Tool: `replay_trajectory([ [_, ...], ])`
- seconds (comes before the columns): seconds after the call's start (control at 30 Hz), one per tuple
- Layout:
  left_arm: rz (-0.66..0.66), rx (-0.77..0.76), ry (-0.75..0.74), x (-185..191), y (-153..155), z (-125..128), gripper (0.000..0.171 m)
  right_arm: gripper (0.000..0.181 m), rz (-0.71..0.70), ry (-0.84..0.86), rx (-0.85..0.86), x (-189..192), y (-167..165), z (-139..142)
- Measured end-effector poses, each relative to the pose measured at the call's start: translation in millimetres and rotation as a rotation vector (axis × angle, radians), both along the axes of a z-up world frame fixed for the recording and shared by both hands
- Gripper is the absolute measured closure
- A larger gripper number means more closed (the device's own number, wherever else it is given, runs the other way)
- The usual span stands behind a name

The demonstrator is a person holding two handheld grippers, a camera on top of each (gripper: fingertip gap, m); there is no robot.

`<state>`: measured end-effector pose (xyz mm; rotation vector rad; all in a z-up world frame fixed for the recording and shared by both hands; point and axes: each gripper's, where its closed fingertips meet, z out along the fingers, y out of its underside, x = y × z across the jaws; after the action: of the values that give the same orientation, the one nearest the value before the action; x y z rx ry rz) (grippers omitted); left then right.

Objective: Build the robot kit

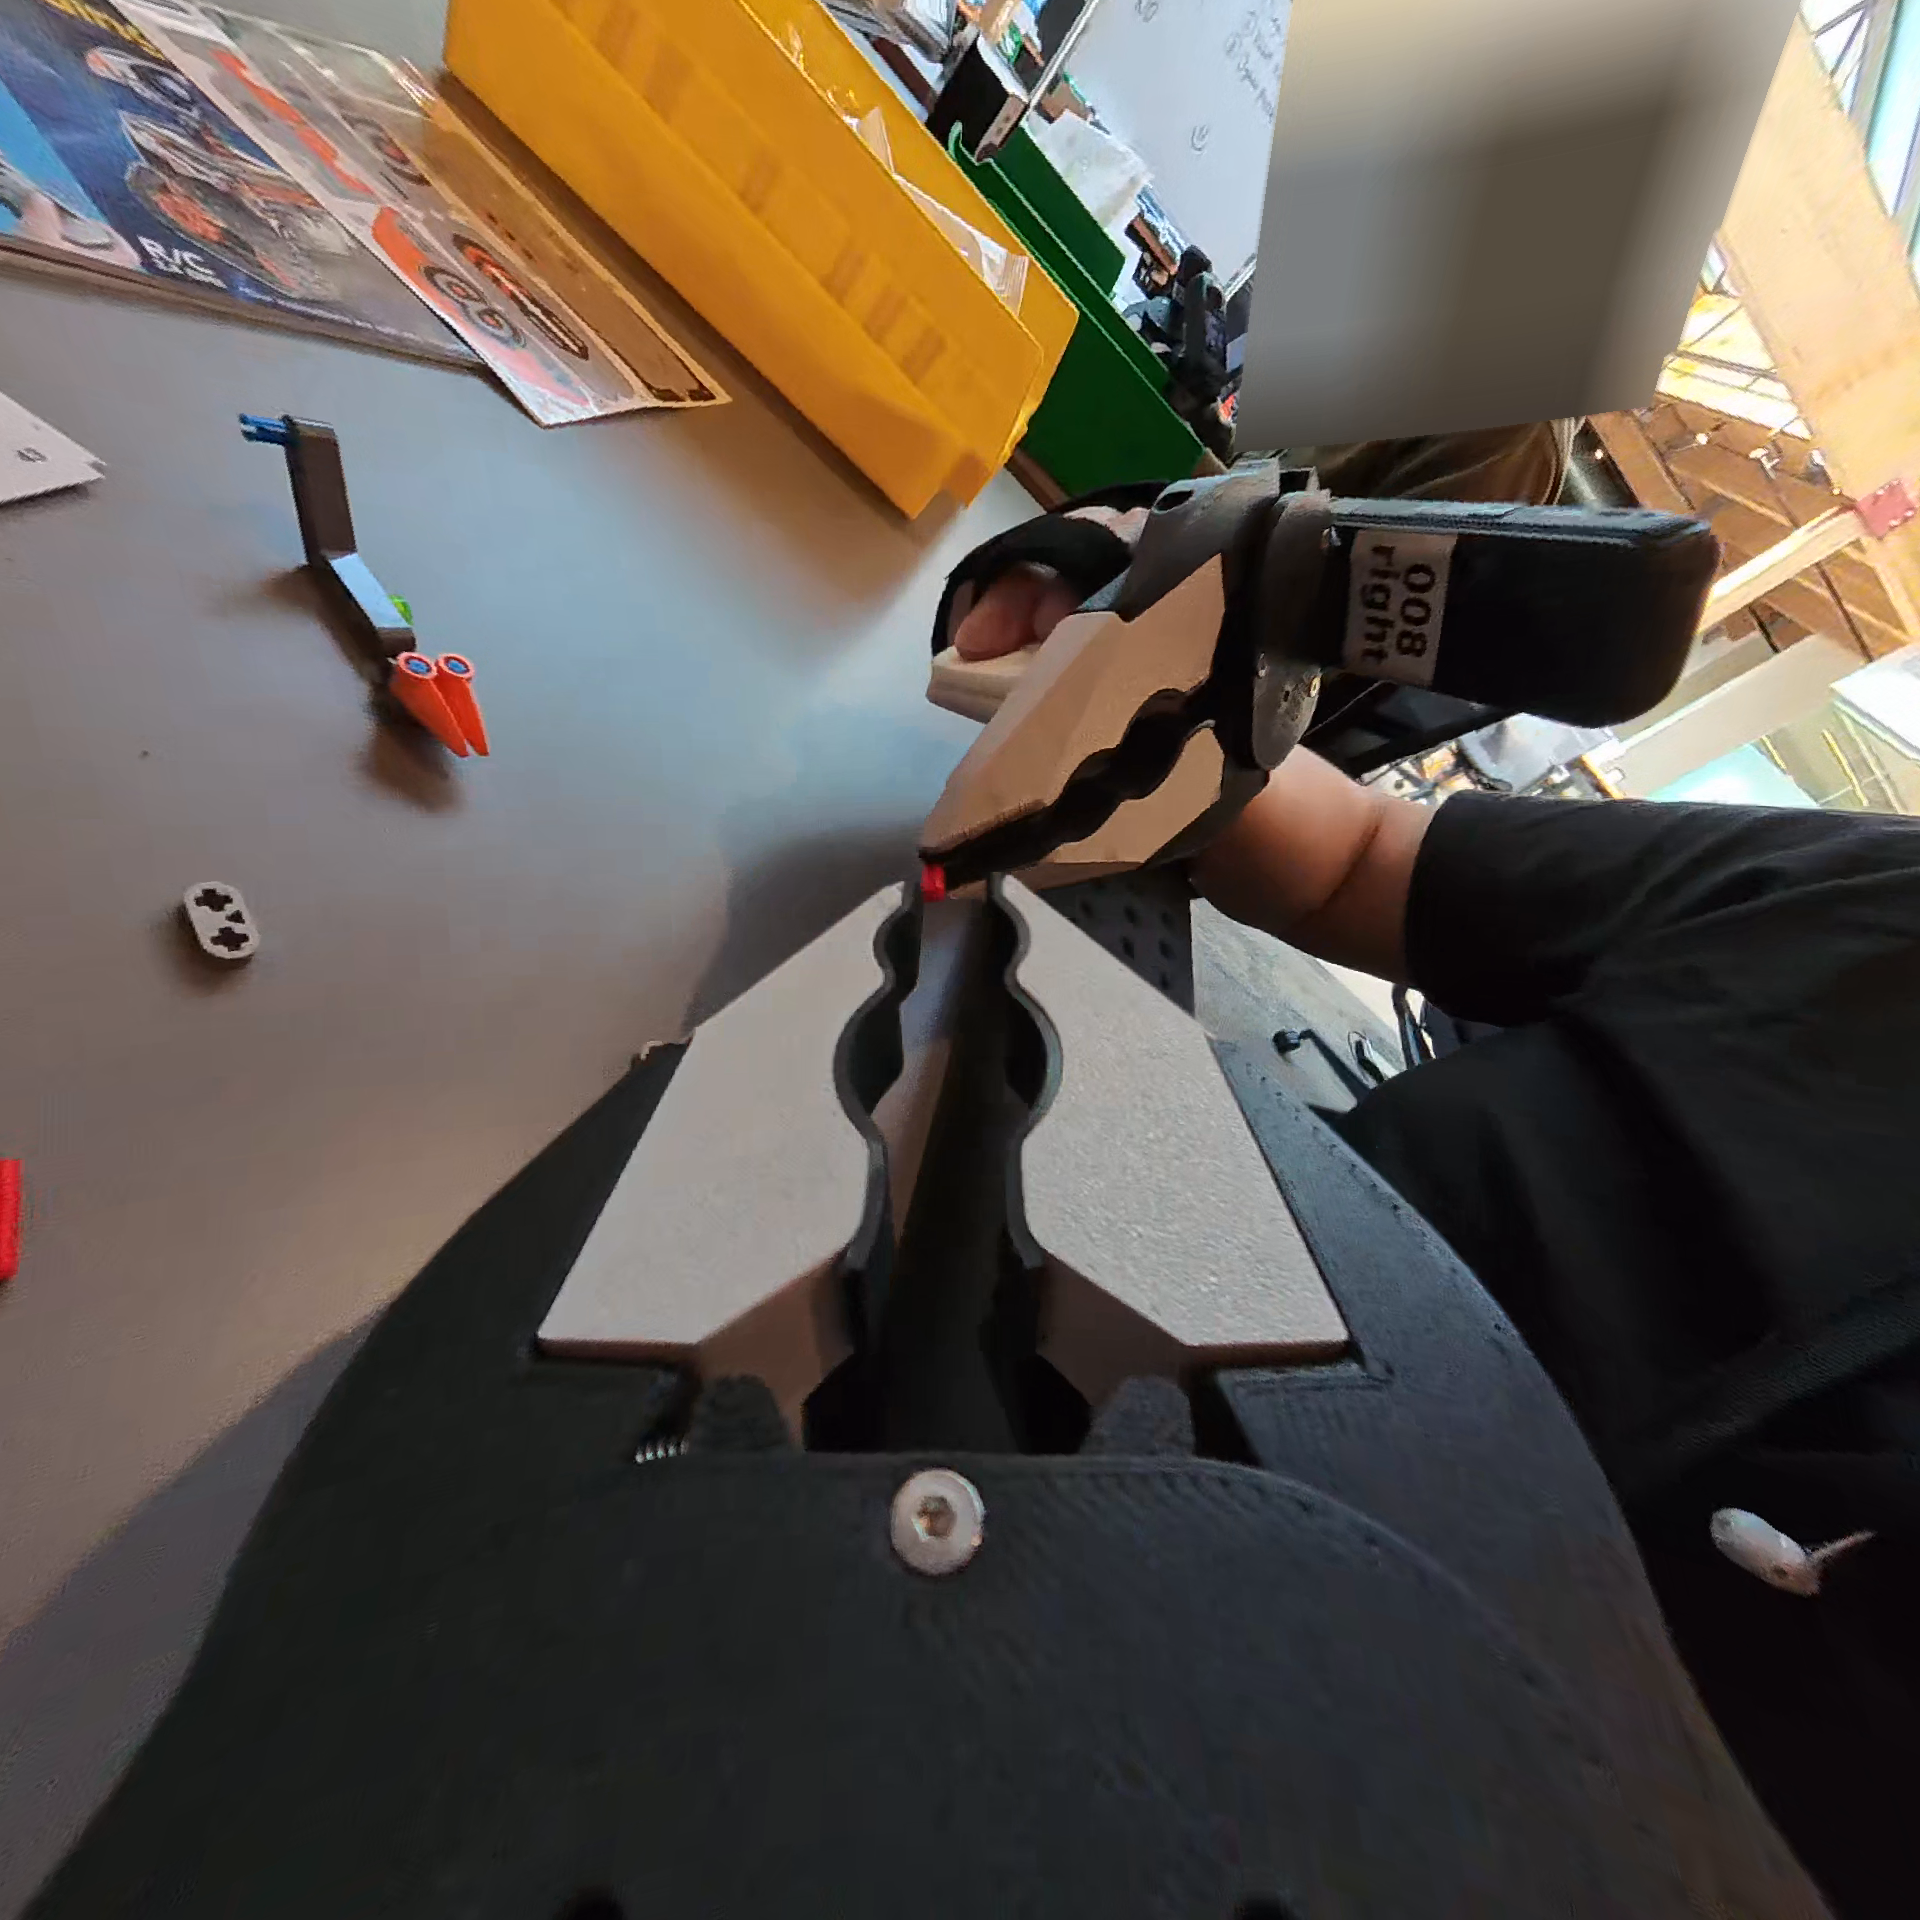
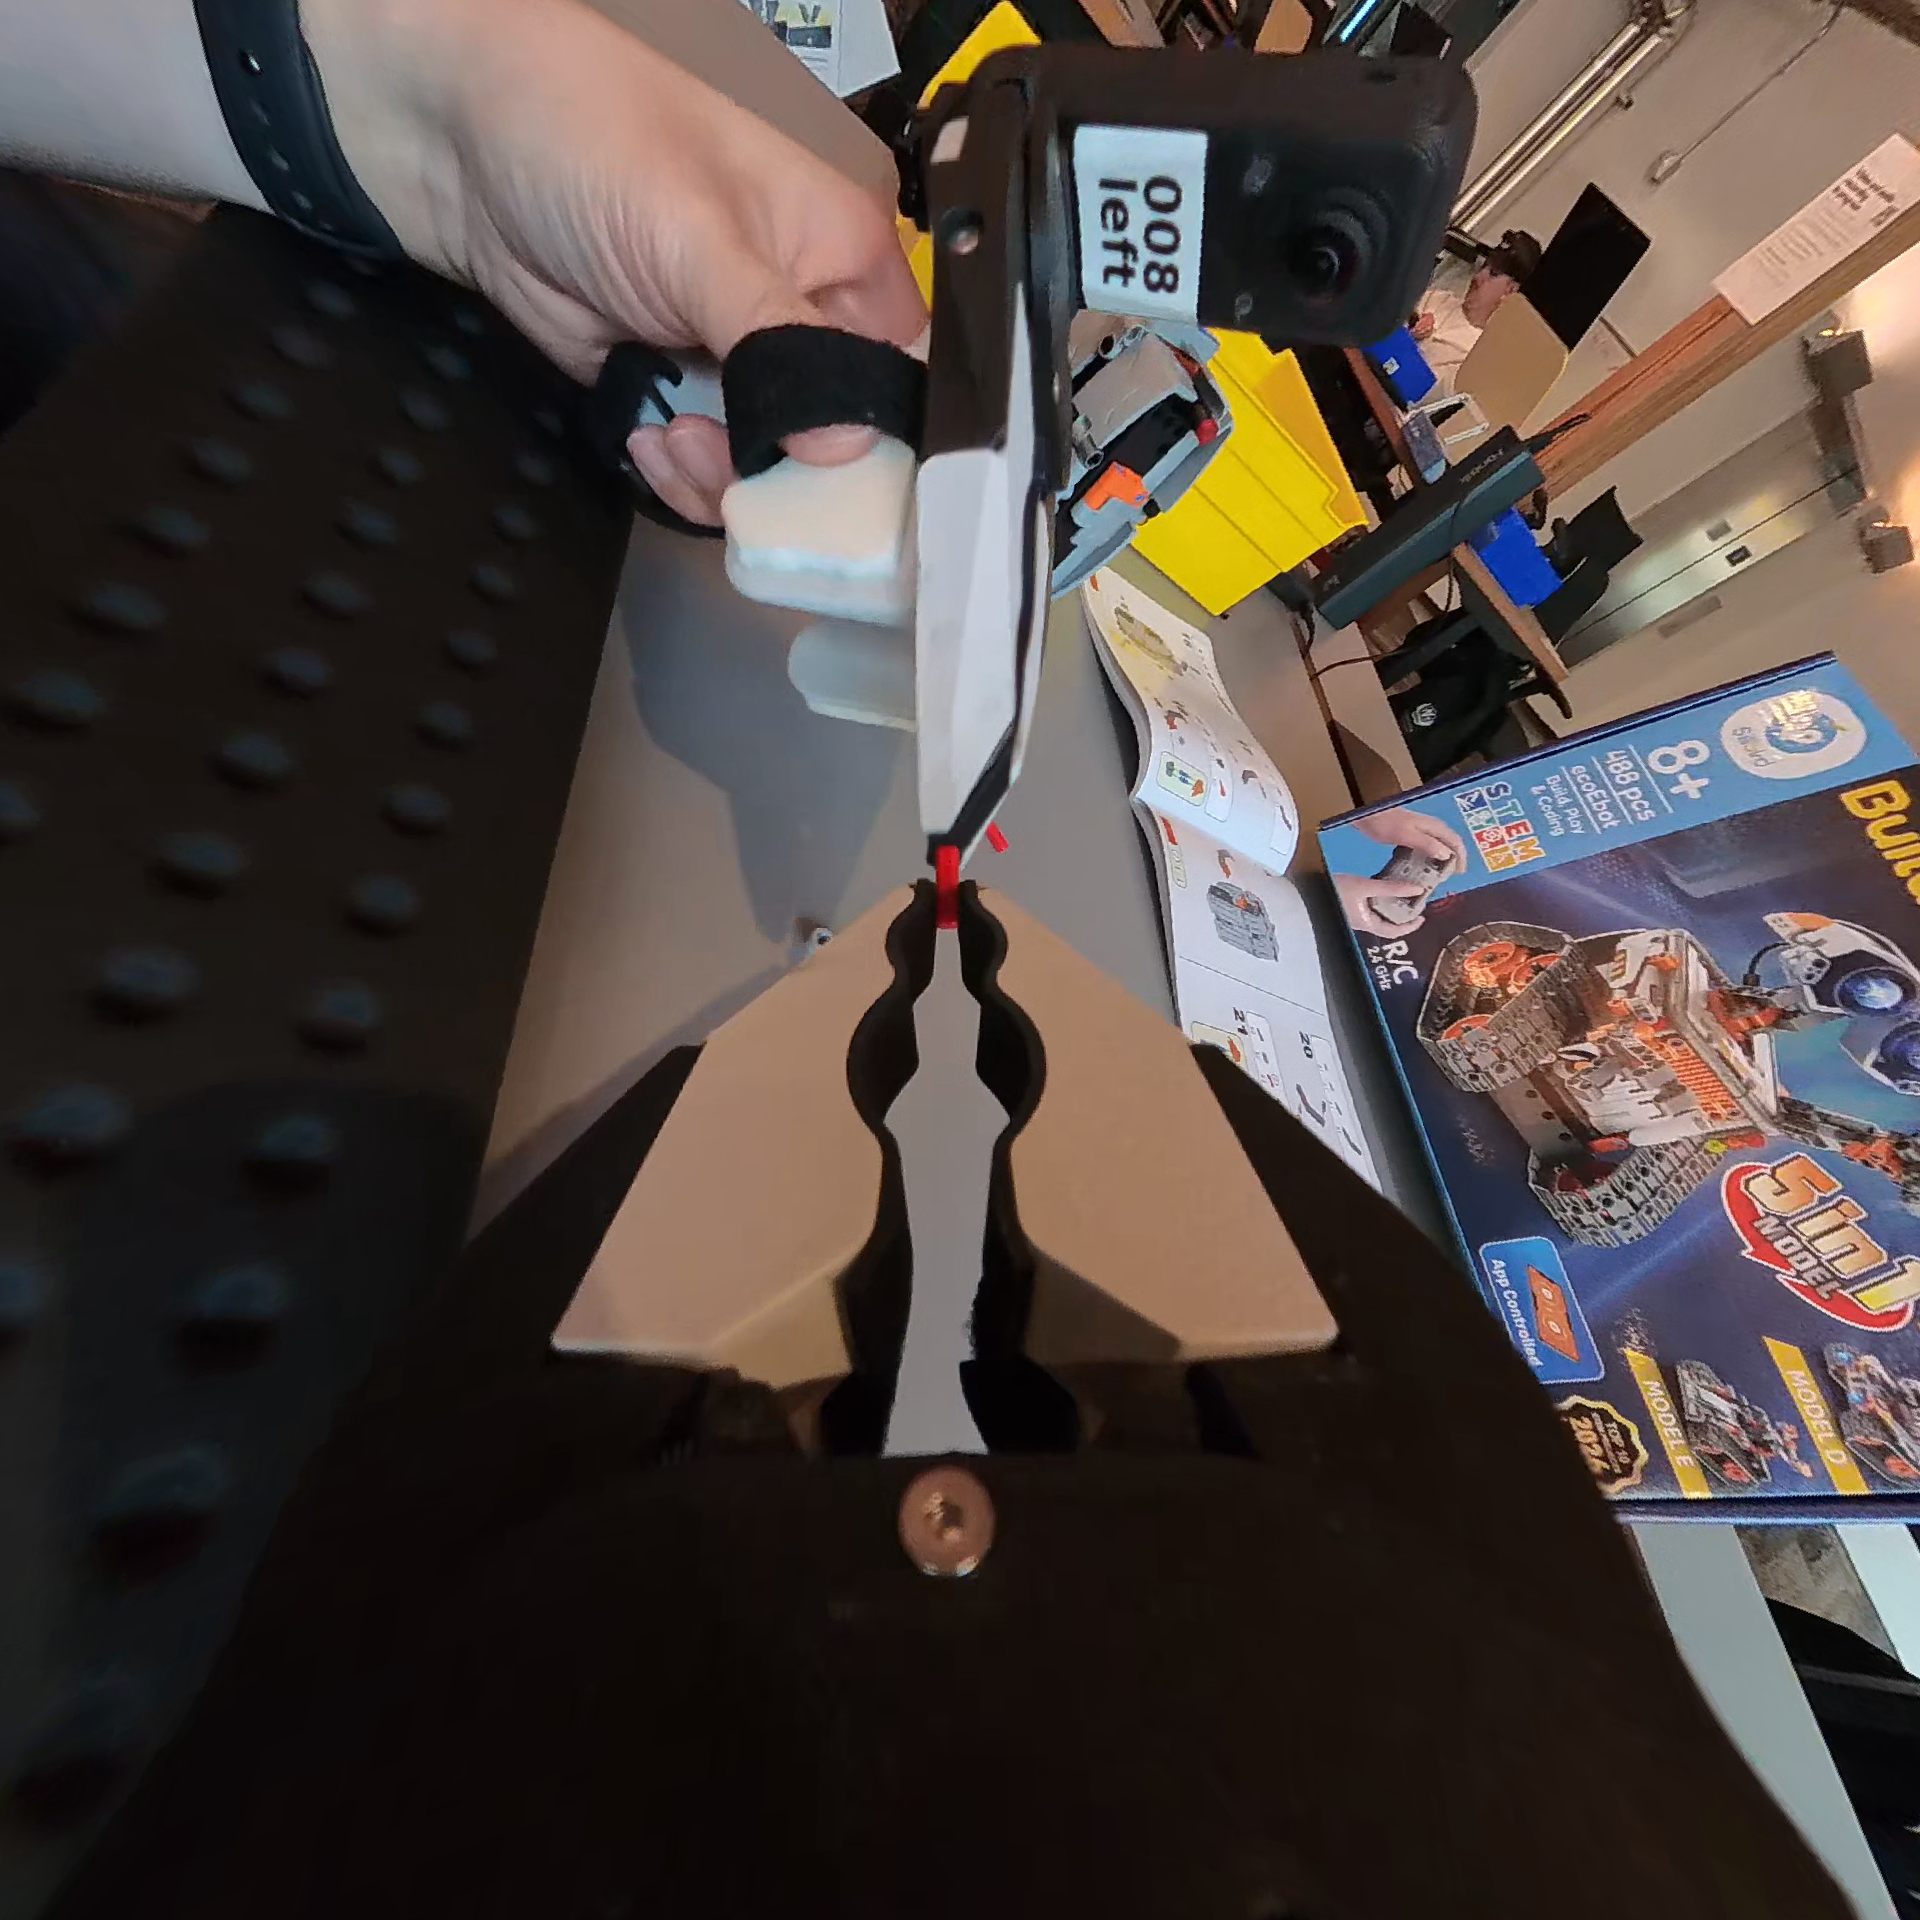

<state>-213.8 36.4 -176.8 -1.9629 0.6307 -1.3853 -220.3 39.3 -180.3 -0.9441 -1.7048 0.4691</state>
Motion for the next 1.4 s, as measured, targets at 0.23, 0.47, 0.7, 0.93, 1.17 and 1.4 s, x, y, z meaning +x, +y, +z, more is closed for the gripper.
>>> replay_trajectory([
  [0.23, -0.031, 0.009, 0.008, 4.7, -5.0, -2.3, 0.169, 0.178, 0.023, 0.019, -0.055, 0.0, -6.1, 5.4],
  [0.47, -0.068, -0.018, -0.049, 5.7, -10.0, 2.3, 0.169, 0.178, 0.058, 0.031, -0.153, 1.0, -11.3, 8.8],
  [0.7, -0.043, -0.040, -0.069, 2.8, -5.7, 2.3, 0.168, 0.178, 0.058, 0.012, -0.169, 1.0, -10.6, 4.7],
  [0.93, -0.041, -0.040, -0.051, 3.0, -5.4, -0.4, 0.169, 0.178, 0.051, 0.004, -0.167, 0.5, -10.0, 2.6],
  [1.17, -0.097, -0.082, -0.231, 1.6, -13.6, 22.9, 0.171, 0.162, 0.122, 0.170, -0.131, 0.0, -18.7, 29.1],
  [1.4, -0.222, -0.118, -0.373, 7.1, -31.4, 42.4, 0.170, 0.162, 0.192, 0.247, -0.110, 4.7, -33.4, 45.1],
])
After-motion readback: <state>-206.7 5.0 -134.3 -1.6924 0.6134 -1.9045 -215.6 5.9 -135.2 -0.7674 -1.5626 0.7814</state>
